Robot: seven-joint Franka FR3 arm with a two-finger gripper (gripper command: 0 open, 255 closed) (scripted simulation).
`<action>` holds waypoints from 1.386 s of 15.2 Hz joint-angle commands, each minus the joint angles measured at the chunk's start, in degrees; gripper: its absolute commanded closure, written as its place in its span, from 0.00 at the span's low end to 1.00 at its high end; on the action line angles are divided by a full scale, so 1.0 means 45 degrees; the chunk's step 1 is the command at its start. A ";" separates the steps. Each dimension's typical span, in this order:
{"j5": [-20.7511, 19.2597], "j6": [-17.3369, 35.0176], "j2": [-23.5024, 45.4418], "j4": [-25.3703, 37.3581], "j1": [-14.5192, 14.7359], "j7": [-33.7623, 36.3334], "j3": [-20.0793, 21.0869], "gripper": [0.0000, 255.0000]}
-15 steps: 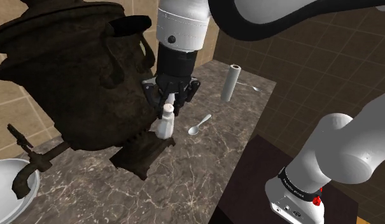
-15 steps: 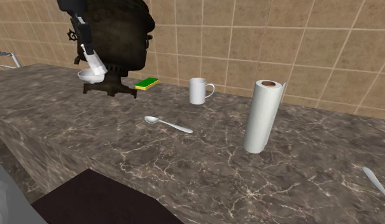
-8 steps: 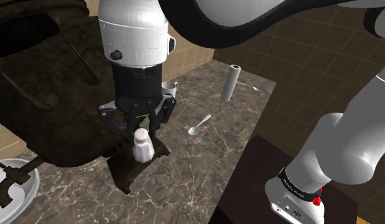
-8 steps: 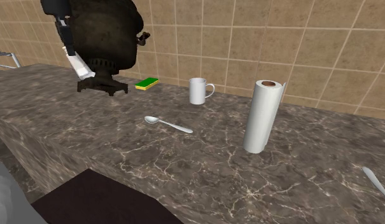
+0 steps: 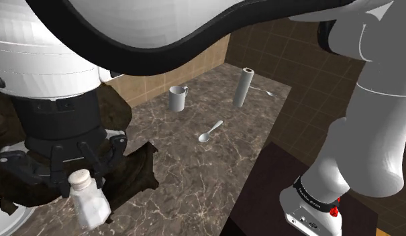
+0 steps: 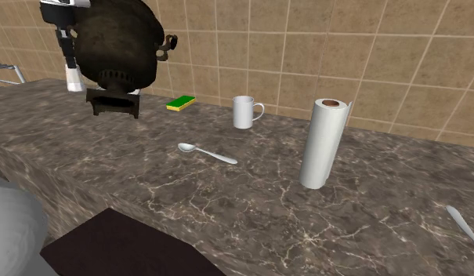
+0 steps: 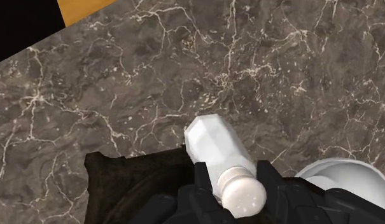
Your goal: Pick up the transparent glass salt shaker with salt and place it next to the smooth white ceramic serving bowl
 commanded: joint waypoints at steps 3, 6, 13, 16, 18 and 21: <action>-0.2641 -0.0709 0.2068 0.2813 0.1918 0.0796 -0.1081 1.00; -0.2467 -0.0168 0.1993 0.2289 0.2119 0.0731 -0.1481 1.00; -0.2014 0.1042 0.1913 0.1235 0.2849 0.0527 -0.2640 1.00; -0.1839 0.1536 0.1934 0.0849 0.3193 0.0441 -0.3134 1.00; -0.1711 0.1860 0.1960 0.0611 0.3452 0.0376 -0.3490 1.00; -0.1393 0.2347 0.1994 0.0279 0.4042 0.0203 -0.4262 1.00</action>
